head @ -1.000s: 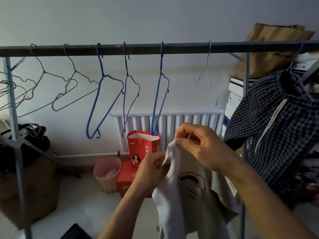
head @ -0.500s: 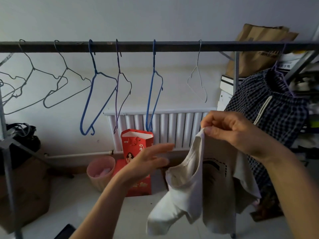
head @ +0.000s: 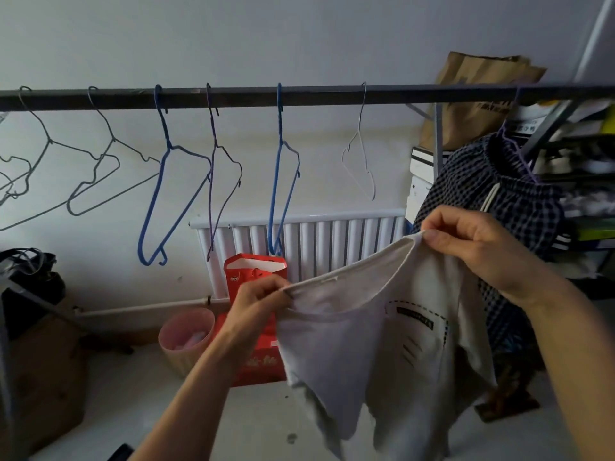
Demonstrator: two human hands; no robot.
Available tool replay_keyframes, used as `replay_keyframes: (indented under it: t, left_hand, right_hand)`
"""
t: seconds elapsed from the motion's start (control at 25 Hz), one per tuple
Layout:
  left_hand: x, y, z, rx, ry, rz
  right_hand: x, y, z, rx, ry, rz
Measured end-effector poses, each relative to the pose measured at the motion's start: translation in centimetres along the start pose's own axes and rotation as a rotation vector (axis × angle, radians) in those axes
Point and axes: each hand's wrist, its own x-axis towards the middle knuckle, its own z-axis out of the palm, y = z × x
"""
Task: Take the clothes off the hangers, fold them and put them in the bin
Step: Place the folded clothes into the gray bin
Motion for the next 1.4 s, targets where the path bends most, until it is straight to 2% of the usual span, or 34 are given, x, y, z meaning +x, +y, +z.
replay_keyframes:
  t: [0.2, 0.36, 0.48, 0.64, 0.76, 0.88, 1.08, 1.4]
  left_hand:
    - [-0.6, 5.2, -2.1, 0.18, -0.193, 0.085]
    - [-0.9, 8.8, -5.0, 0.259, -0.359, 0.005]
    - [-0.9, 9.4, -5.3, 0.456, -0.232, 0.063]
    - [-0.6, 7.3, -4.2, 0.38, 0.156, 0.021]
    - [-0.4, 5.8, -2.7, 0.313, 0.301, -0.056]
    - [-1.3, 5.2, -0.2, 0.19, 0.262, -0.03]
    - [-2.4, 5.1, 3.2, 0.143, 0.223, 0.043]
    - [-3.2, 6.3, 4.3, 0.031, 0.187, 0.056]
  right_hand:
    - [-0.2, 2.4, 0.8, 0.233, 0.044, 0.122]
    - [-0.3, 2.0, 1.0, 0.199, -0.018, 0.081]
    - [-0.2, 1.4, 1.5, 0.183, -0.087, 0.061]
    - [0.9, 2.1, 4.2, 0.115, 0.202, 0.081]
    - [1.0, 1.9, 7.2, 0.112, 0.344, 0.078]
    - [0.5, 0.7, 9.9, 0.181, 0.372, 0.076]
    - [0.3, -0.4, 13.5, 0.311, 0.387, 0.058]
    - [0.0, -1.1, 14.7, 0.232, 0.299, -0.022]
